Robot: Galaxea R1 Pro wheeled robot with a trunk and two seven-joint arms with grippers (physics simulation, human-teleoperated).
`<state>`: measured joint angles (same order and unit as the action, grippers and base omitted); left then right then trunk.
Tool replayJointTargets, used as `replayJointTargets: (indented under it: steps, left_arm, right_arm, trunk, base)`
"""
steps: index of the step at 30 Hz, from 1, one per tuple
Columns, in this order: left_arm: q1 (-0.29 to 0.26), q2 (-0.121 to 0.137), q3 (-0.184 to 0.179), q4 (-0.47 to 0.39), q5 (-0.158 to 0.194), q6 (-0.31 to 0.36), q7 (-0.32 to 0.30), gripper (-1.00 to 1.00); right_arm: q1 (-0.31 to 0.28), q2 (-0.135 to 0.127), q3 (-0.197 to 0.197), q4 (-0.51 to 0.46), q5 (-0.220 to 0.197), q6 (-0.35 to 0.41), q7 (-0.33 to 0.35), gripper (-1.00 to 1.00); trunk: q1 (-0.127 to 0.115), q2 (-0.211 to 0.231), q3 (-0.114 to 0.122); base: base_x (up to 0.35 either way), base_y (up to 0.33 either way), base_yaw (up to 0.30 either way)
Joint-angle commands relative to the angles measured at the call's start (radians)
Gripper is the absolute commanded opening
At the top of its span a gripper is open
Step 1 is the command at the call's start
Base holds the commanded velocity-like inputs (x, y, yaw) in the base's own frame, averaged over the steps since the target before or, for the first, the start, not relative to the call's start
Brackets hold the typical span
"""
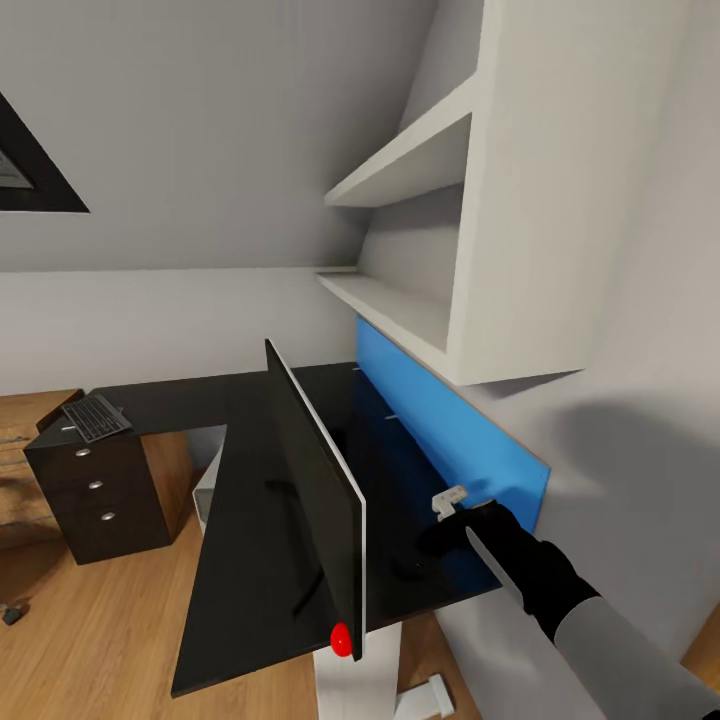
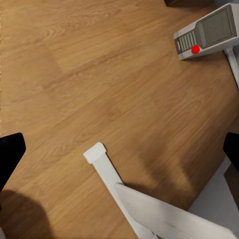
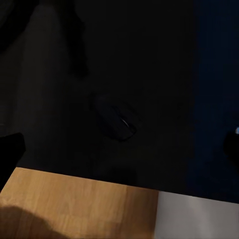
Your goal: In the bedroom, organize the workspace by keeping the computer under the desk, ensuring the monitor is on the desk, placing the keyboard on the desk next to the monitor, placing the mouse on the desk next to the keyboard, moving the folder from the swivel chair onto the desk next to the mouse, stacking the notebook on top of the folder with the pen on top of the notebook, and positioning the swivel chair next to the desk.
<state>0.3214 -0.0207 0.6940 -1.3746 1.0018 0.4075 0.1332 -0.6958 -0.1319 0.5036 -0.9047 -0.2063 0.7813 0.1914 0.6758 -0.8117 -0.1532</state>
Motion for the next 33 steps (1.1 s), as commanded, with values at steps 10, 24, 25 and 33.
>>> replayJointTargets:
  steps: [10,24,25,33]
  left_arm:
    - [0.0,-0.001,0.002,0.004,0.011,0.004,0.007,1.0]
    - [-0.001,-0.002,0.001,0.028,0.009,-0.008,0.009,1.0]
    - [-0.001,-0.002,0.001,0.028,0.01,-0.007,0.008,1.0]
    - [-0.001,-0.008,0.003,0.029,0.049,0.045,0.007,1.0]
  right_arm:
    - [-0.009,0.0,-0.001,-0.006,-0.006,0.009,0.007,1.0]
    - [-0.016,0.0,-0.026,-0.007,-0.005,0.01,0.005,1.0]
    - [-0.016,0.0,-0.028,-0.006,-0.005,0.01,0.005,1.0]
    - [-0.041,0.003,-0.033,-0.001,-0.006,0.136,0.012,1.0]
  trunk:
    - [0.0,-0.001,0.0]
    - [0.0,-0.001,0.001]
    - [0.0,-0.001,0.001]
    - [0.004,-0.008,-0.002]
  base:
    - [0.0,0.0,0.063]
    - [0.112,0.0,0.074]
    - [0.18,0.0,0.005]
    - [0.061,0.0,0.002]
